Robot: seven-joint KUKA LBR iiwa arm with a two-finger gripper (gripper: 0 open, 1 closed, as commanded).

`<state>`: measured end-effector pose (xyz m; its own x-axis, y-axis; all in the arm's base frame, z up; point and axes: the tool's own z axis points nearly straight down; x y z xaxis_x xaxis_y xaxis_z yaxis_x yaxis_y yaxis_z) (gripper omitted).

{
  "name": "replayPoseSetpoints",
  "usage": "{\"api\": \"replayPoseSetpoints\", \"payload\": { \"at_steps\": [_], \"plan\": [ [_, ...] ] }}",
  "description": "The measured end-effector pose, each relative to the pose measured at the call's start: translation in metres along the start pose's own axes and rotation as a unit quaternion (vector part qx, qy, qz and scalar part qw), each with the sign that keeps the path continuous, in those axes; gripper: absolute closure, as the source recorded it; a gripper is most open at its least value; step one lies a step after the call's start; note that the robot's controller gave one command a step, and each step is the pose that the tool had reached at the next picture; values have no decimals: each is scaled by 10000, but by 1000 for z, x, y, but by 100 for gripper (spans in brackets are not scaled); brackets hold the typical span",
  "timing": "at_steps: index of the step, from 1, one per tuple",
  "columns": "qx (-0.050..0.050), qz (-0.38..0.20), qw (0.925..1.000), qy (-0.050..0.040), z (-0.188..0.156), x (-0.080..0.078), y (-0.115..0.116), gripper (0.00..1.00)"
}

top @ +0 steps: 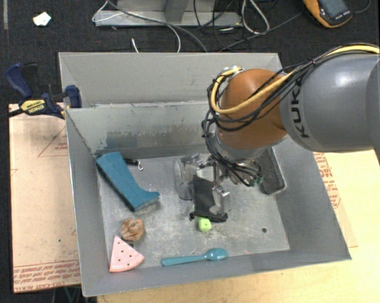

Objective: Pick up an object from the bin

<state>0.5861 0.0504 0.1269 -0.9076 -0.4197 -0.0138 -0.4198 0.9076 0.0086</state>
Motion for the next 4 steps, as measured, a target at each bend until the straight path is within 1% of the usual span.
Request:
{"api": "replayPoseSetpoints", "payload": {
  "at_steps": [1,2,3,4],
  "plan": [
    [-6,-162,9999,4,7,17,-15,0],
    [-9,-113,9999,-9,16,11,-7,0],
    [12,-909,9959,-41,33,11,-23,100],
    [11,-909,9959,-42,33,11,-23,100]
  ]
}}
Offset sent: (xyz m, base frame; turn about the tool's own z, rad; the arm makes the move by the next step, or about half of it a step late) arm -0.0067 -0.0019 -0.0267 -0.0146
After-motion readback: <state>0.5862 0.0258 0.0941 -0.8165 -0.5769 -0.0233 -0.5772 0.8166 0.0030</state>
